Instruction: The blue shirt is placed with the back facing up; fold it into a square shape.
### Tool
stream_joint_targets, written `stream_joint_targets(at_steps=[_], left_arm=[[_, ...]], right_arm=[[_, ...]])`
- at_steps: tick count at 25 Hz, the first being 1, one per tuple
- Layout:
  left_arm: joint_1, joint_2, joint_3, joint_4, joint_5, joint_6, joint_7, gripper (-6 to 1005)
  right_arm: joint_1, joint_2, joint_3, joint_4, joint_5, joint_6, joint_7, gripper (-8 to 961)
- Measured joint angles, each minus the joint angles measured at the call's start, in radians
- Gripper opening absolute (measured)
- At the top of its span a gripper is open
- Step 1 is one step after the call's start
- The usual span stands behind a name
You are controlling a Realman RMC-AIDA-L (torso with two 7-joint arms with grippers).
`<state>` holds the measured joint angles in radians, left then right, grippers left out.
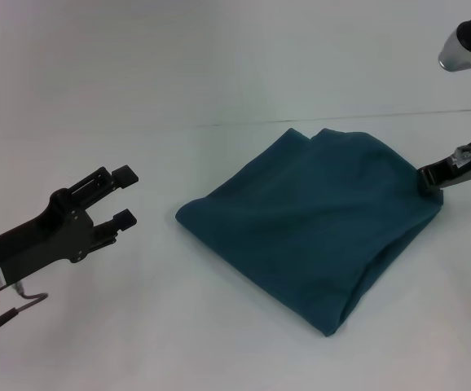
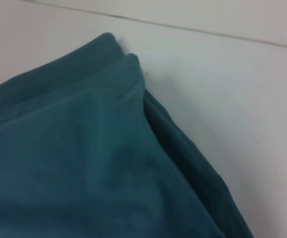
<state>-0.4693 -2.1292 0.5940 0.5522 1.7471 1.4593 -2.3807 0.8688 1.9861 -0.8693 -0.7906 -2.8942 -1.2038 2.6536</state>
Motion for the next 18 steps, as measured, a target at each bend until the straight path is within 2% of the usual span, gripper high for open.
stream_joint_targets(at_steps=[7,12,18], left_arm=[[0.0,0.0,0.0,0.0,0.0,-0.001,0.0,919],[0.003,0.0,0.0,0.0,-0.001,-0.002,0.002,919],[0.003,-0.001,-0.001,0.0,-0.002,-0.002,0.005,919]], right_arm=[[0.003,0.009,-0.029,0.002,-0.01,0.015,0.027,12],[0.004,-0.004,-0.015,-0.011,-0.004,0.007,0.071,45],[-0.006,-0.012,0.047,-0.113,0.076,-0.034,0.077,172]])
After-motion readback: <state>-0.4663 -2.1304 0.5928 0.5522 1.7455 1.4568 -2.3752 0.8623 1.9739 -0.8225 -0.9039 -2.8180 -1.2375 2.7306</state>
